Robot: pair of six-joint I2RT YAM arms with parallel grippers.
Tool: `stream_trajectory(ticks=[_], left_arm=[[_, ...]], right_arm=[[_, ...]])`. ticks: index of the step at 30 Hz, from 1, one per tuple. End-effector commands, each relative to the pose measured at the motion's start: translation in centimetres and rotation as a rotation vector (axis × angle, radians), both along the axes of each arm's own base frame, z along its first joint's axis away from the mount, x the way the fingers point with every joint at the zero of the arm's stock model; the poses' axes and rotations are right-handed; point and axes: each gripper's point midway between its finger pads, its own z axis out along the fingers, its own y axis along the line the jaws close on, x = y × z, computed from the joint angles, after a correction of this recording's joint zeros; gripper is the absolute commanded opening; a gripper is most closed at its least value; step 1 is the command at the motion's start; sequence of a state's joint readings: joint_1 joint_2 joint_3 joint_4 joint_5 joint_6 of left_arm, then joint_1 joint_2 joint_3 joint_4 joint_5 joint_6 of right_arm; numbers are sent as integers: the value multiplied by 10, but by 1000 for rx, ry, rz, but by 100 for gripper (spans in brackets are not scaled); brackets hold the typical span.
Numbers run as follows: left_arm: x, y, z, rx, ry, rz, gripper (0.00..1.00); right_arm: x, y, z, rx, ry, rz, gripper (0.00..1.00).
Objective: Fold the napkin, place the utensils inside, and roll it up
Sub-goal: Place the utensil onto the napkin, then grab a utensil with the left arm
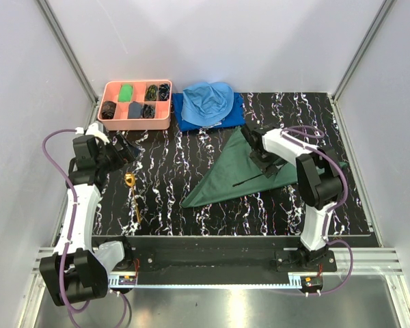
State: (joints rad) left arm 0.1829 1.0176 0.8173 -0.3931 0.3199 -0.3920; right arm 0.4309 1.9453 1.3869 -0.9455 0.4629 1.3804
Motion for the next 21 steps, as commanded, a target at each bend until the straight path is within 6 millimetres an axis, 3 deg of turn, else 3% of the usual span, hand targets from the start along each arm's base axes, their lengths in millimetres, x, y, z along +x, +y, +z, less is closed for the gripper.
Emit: stream_trajectory(ticks=[1, 3, 4, 5, 6, 7, 11, 15, 20, 21], left_arm=[[3, 16, -13, 59, 24, 55, 99], [1, 25, -23, 86, 62, 84, 99], [-3, 31, -31, 104, 97, 111, 99], [-4, 36, -37, 118, 118, 125, 99], [-9, 41, -43, 127, 148, 147, 99], [-12, 50, -49, 144, 172, 182, 99], [-32, 68, -72, 112, 246, 274, 92], [-36, 61, -86, 54, 271, 295, 77], [-33, 49, -101, 142, 342, 249, 75], [-33, 54, -104, 167, 356, 270, 75]], right_arm=[[33, 5, 64, 41, -239, 104, 89], [32, 10, 70, 66, -283, 212, 92], [47, 19, 98, 109, -412, 245, 92], [42, 20, 96, 93, -419, 338, 93], [44, 28, 107, 125, -467, 404, 93], [53, 35, 138, 146, -588, 446, 94], [49, 40, 182, 93, -688, 674, 94], [41, 42, 217, 85, -751, 777, 92], [37, 51, 239, 135, -804, 835, 92], [35, 55, 242, 156, -813, 856, 92]])
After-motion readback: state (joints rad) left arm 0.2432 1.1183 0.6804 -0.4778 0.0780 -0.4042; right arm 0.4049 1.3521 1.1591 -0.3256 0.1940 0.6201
